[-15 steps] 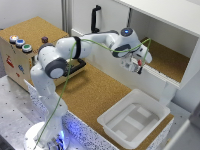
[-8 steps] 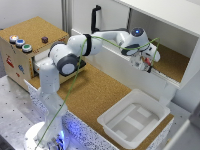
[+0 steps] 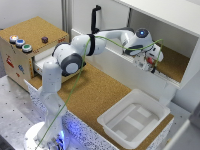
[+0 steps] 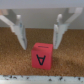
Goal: Put the grasped pink block inside the right cabinet
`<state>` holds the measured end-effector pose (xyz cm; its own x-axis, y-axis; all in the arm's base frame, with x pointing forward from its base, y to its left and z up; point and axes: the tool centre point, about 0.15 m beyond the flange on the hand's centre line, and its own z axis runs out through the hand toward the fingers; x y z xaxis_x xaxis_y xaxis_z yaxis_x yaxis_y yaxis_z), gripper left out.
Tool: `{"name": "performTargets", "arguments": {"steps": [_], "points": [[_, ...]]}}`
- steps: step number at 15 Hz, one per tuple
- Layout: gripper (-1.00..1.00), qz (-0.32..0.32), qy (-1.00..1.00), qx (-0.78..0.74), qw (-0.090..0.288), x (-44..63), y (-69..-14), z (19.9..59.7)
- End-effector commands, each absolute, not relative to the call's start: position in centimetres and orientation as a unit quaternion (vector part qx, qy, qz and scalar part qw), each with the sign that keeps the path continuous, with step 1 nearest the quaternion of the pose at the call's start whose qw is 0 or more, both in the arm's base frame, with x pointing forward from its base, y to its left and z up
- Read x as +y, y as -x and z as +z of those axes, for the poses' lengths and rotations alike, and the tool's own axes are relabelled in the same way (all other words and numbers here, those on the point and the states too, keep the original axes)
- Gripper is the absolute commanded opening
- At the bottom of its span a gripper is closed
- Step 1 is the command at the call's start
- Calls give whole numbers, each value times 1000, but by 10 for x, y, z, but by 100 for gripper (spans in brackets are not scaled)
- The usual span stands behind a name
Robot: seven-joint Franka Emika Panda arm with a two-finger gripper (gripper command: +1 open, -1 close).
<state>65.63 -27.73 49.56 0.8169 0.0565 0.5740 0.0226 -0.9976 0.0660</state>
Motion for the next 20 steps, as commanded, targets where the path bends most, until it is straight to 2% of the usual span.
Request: {"name": "performTargets", "arguments": {"steps": [1, 5, 6, 7, 8, 13, 14, 17, 20], "points": [[100, 295, -954, 47, 7, -273, -654, 512], [100, 295, -954, 47, 7, -273, -654, 512], [100, 300, -953, 28, 31, -272, -645, 506], [100, 290, -955, 32, 52, -267, -632, 502], [100, 279, -959, 27, 48, -266, -617, 498], [100, 274, -958, -18, 81, -227, -541, 509], [100, 271, -960, -21, 65, -210, -527, 507], [100, 236, -970, 13, 61, -142, -499, 494], [100, 207, -976, 53, 37, -76, -473, 477]]}}
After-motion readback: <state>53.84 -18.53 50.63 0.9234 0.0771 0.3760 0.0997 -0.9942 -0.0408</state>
